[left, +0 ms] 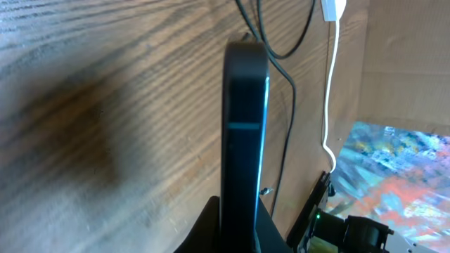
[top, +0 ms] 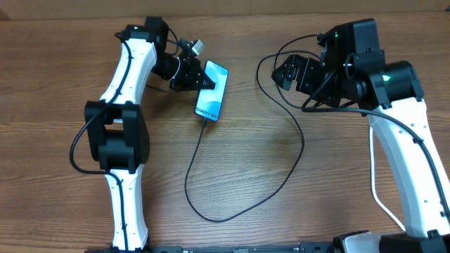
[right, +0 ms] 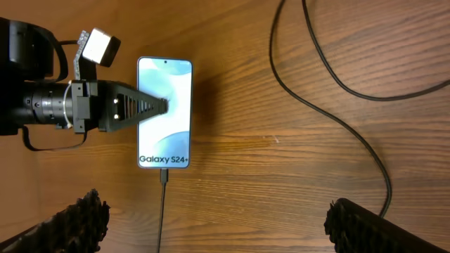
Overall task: Plug charger to phone and switch on socket
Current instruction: 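Open the right gripper and withdraw it up and right, then lower the phone onto the table and open the left gripper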
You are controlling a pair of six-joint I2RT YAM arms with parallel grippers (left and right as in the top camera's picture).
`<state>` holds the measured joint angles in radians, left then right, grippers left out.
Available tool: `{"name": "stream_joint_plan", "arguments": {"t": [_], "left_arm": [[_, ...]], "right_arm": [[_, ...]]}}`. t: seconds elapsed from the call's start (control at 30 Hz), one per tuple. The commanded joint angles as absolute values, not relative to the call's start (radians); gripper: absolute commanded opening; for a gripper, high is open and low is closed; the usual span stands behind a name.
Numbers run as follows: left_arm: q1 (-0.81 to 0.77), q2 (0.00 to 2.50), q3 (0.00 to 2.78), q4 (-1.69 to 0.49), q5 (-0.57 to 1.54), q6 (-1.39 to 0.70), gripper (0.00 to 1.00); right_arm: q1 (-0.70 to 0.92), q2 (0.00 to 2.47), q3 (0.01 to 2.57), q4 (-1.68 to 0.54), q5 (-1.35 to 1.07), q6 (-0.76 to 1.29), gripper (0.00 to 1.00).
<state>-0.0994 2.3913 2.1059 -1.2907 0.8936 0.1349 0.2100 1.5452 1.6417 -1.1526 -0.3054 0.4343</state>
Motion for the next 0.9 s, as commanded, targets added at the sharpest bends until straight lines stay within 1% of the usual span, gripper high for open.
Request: {"name": "stream_joint_plan", "arguments": {"t": [0.0, 0.33, 0.47, 0.57, 0.73, 0.87], "left_arm": [[-0.102, 2.444, 2.114, -1.277, 0.987, 0.16, 0.04], [-0.112, 2.525, 2.114, -1.264, 0.983, 0.202, 0.04], [-0.113, 2.526, 2.114, -1.227, 0.928, 0.201, 0.04], [-0.113, 2.529, 2.114, -1.207, 0.88, 0.143, 0.04], [-0.117, 2.531, 2.114, -1.202, 0.87, 0.133, 0.04], [-0.129, 2.531, 2.114, -1.202, 0.794, 0.092, 0.04]], "right_arm": [[0.206, 1.583, 1.637, -1.152, -0.282, 0.424, 1.0], [0.206, 1.623, 1.637, -1.132, -0.281, 0.43, 1.0], [0.206, 1.633, 1.637, -1.132, -0.281, 0.434, 1.0], [0.206, 1.633, 1.637, -1.13, -0.281, 0.442, 1.0], [0.206, 1.633, 1.637, -1.129, -0.281, 0.444, 1.0], [0.206, 1.633, 1.637, -1.129, -0.281, 0.444, 1.0]]}}
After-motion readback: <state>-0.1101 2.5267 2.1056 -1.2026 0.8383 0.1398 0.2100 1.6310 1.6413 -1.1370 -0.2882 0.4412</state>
